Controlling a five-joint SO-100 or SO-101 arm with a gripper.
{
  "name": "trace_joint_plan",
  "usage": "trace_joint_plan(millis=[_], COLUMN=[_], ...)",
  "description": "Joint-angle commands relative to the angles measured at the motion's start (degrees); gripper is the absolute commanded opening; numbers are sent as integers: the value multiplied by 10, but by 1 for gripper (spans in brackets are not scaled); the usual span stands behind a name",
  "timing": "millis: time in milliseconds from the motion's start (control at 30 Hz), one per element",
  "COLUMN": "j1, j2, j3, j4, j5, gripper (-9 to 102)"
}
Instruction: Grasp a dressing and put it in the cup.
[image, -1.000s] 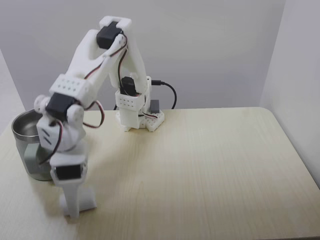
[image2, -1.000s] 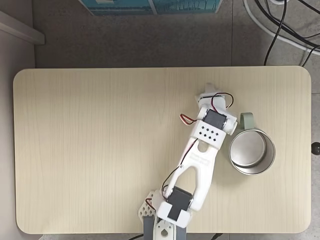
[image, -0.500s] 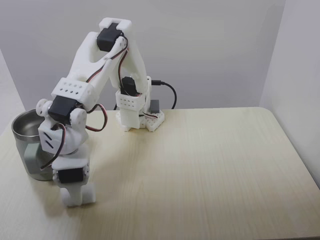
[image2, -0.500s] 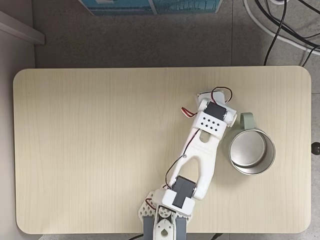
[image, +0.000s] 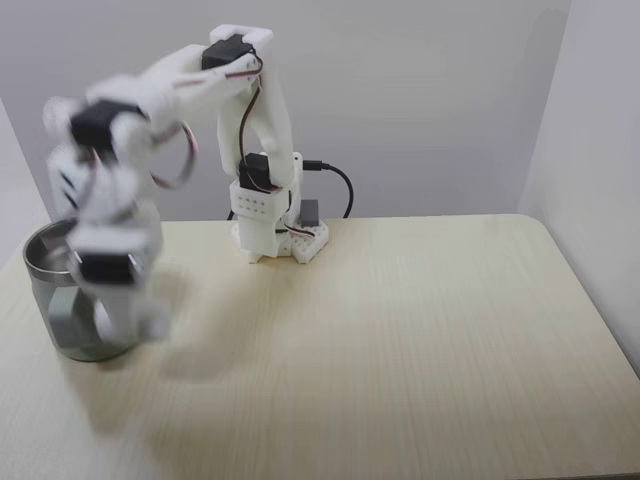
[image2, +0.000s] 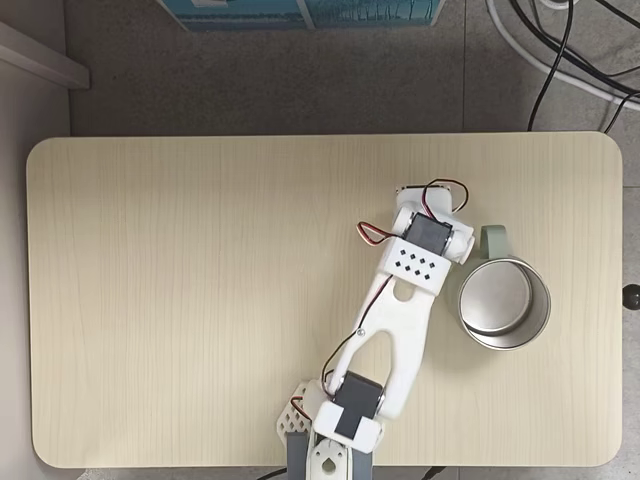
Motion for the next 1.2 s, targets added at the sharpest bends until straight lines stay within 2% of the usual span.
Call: trace_joint_plan(millis=[0, 67, 333, 533, 833, 1167], j1=[25, 47, 187, 286, 294, 284], j2=[-33, -35, -161, -162, -138, -140], j3=[127, 172, 113, 58, -87, -122], j4=[105, 154, 156, 133, -6, -35], j5=[11, 8, -76, -154, -156, -165], gripper=[0, 0, 0, 0, 0, 2])
